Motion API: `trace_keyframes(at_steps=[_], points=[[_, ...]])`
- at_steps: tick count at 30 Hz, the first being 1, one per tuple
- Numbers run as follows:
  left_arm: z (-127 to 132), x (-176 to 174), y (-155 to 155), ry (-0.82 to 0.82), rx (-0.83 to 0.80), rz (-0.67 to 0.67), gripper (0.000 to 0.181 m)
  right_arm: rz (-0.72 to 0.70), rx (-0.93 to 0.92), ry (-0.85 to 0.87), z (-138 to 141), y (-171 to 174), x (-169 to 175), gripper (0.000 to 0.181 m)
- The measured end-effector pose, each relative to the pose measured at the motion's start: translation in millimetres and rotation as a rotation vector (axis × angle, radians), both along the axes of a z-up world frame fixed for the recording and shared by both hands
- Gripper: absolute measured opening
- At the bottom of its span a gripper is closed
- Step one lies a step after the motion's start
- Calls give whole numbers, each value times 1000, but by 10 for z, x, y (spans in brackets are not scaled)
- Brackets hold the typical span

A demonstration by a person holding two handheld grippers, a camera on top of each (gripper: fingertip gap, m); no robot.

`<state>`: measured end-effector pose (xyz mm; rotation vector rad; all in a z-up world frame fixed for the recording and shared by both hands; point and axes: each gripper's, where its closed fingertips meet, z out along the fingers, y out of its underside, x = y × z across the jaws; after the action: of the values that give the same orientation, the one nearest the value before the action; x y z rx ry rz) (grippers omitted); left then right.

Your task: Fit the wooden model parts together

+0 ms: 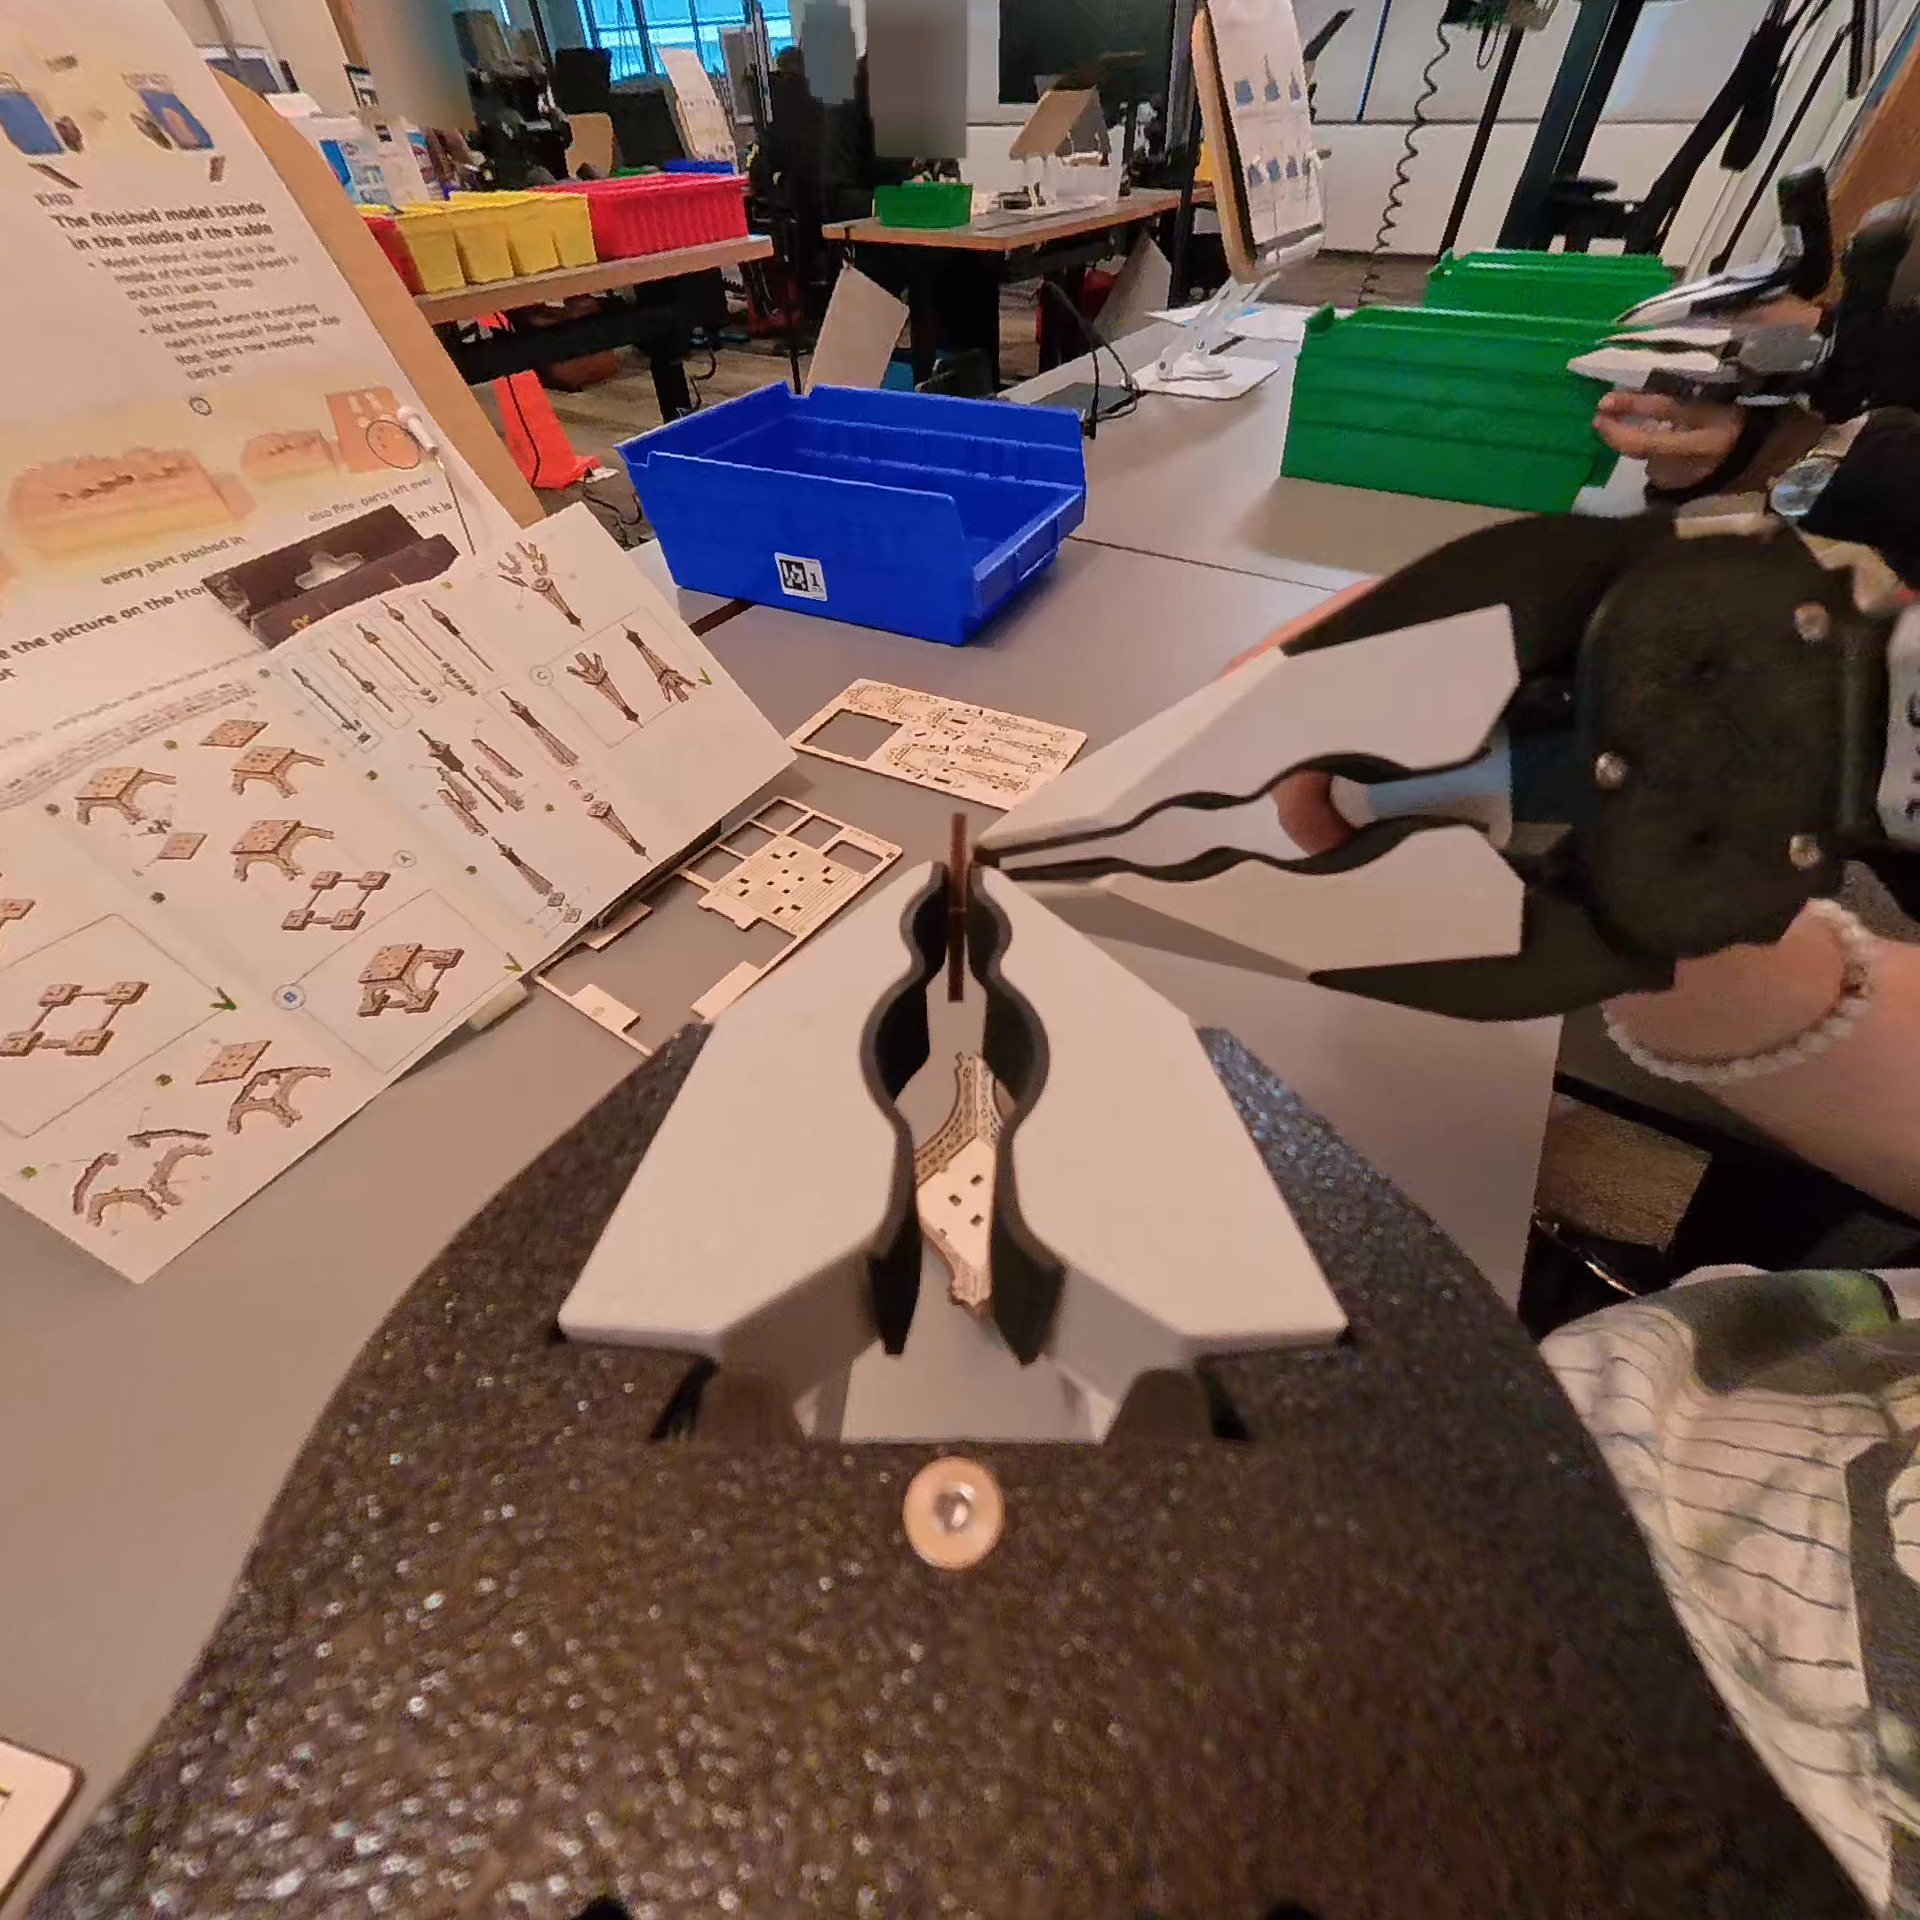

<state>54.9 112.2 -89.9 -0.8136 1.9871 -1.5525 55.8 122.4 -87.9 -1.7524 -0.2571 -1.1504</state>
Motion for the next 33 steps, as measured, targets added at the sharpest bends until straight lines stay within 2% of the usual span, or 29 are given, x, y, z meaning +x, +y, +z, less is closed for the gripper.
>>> trace_keyframes(at_steps=[3, 6, 10, 13, 16, 18, 21, 25, 30, 33], points=[[-4, 18, -6, 10, -39, 5, 0, -77, -100, -190, -5, -10, 6, 1], [32, 25, -33, 20, -104, -5, 0, -103, -60, -193, 33, -53, 12, 1], [7, 44, -30, 24, -74, 3, 0, -104, -10, -106, 25, -73, 34, 1], [-21, 56, -27, 42, -110, -1, 0, -170, -133, -297, 0, -70, 27, 1], [-35, 67, -54, 45, -130, -3, 0, -178, -163, -357, -8, -102, 29, 1], [-27, 84, -68, 26, -118, 7, 0, -167, -131, -301, 0, -132, 46, 1], [-9, 88, -63, -2, -66, 25, 0, -107, 16, -92, 27, -140, 51, 1], [-37, 78, -51, 14, -87, 17, 0, -169, -125, -326, -3, -119, 29, 1], [-61, 99, -58, 12, -49, 26, 0, -108, -70, -163, -17, -146, 73, 1], [-47, 89, -35, 23, -70, 13, 0, -129, -106, -247, -18, -111, 48, 1]])
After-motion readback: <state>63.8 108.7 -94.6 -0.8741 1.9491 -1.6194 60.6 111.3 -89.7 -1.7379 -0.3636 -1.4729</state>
